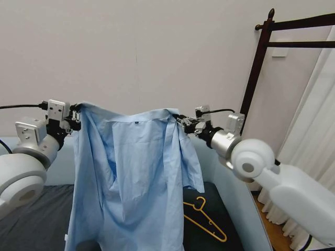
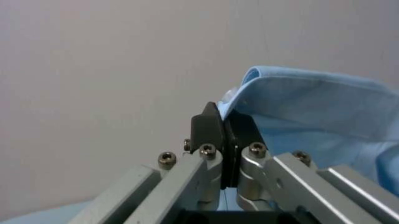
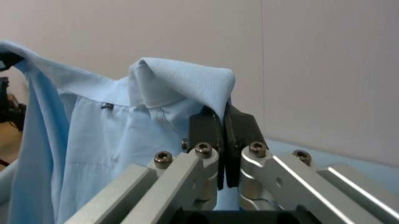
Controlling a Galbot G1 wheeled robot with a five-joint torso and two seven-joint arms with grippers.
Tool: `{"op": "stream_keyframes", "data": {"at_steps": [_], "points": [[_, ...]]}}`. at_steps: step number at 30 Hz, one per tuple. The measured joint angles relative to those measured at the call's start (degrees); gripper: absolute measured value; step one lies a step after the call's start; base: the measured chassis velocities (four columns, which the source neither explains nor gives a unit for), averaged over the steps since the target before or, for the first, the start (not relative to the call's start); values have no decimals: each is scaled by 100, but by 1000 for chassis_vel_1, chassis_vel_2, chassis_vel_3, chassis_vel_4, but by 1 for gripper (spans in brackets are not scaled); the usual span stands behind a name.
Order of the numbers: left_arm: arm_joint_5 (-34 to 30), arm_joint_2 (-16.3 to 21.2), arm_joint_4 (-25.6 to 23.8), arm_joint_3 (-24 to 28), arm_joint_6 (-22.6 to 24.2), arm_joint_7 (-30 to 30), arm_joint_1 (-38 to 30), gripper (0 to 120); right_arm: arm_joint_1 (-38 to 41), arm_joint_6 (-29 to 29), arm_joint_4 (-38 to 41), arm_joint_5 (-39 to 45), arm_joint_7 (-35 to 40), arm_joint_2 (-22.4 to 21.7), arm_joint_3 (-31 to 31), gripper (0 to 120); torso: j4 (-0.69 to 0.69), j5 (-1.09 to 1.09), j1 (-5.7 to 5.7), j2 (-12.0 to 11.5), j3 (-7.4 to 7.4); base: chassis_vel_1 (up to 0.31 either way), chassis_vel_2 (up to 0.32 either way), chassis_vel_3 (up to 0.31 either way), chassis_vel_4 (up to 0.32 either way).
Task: Pick up the clothes from the sofa and hang them on the clothes hanger.
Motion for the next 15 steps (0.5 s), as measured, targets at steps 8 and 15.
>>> {"op": "stream_keyframes", "data": {"at_steps": [8,15], "points": [[1057,-1169,548,261,-121,183,991,0,-1190,208,-521,-1180,-409,165,-162,0,-6,2,-1,0,0,0,0,0,0],[1879,-2408,1318,1047,-355,362,1005,0,-1730,217,-1108,-1639,-488,749,-337,0,-3,0,-1,0,-1,0,0,0,0]]}}
